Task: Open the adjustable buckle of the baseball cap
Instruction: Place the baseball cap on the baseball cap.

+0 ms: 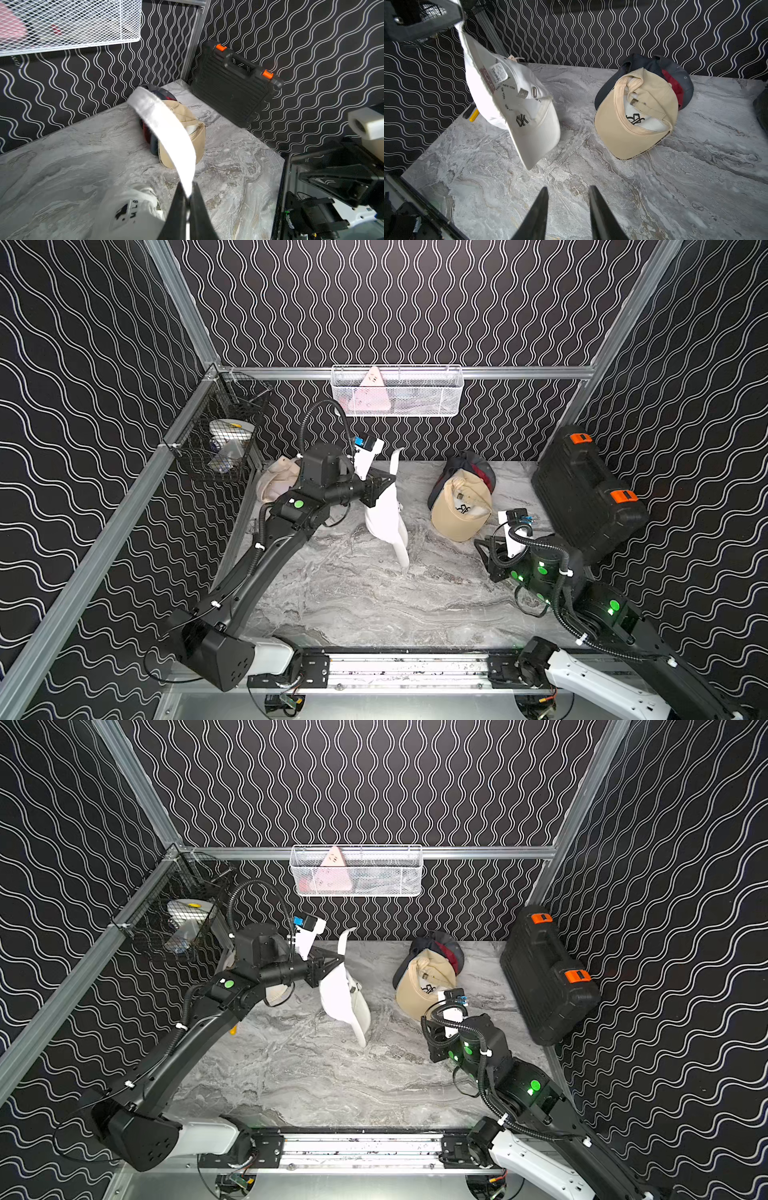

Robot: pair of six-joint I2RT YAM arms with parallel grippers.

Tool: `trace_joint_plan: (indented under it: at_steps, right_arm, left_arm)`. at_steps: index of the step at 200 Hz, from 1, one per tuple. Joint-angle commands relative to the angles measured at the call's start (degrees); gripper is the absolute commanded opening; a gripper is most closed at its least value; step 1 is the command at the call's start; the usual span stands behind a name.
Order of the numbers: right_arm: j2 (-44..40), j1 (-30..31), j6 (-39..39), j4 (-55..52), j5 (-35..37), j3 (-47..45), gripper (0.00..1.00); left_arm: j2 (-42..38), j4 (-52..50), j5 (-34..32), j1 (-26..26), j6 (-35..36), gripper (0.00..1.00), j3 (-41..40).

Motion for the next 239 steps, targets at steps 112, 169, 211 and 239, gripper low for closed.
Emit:
trace_joint_plan:
  at_steps: [112,169,211,239]
  right_arm:
    - [1.01,0.0,-0.53,0.13,1.65,0.27,0.35]
    - [1.56,0.09,-0.36,0.81,1.66,-0.05,0.35]
    - [2.59,0.03,-0.35,1.12,1.66,0.43,0.35]
    - [3.22,0.05,-0.33,1.39,1.66,0.59,0.35]
  left_arm:
    - [4.94,13.38,2.25,18.85,-15.75,0.0,1.75]
    - [7.3,13.14,3.0,25.19,-19.2,0.0,3.61]
    - [9.52,13.5,4.09,28.68,-22.0,0.0,4.66]
    - [11.04,14.58,5.22,30.55,-23.95,0.0,5.21]
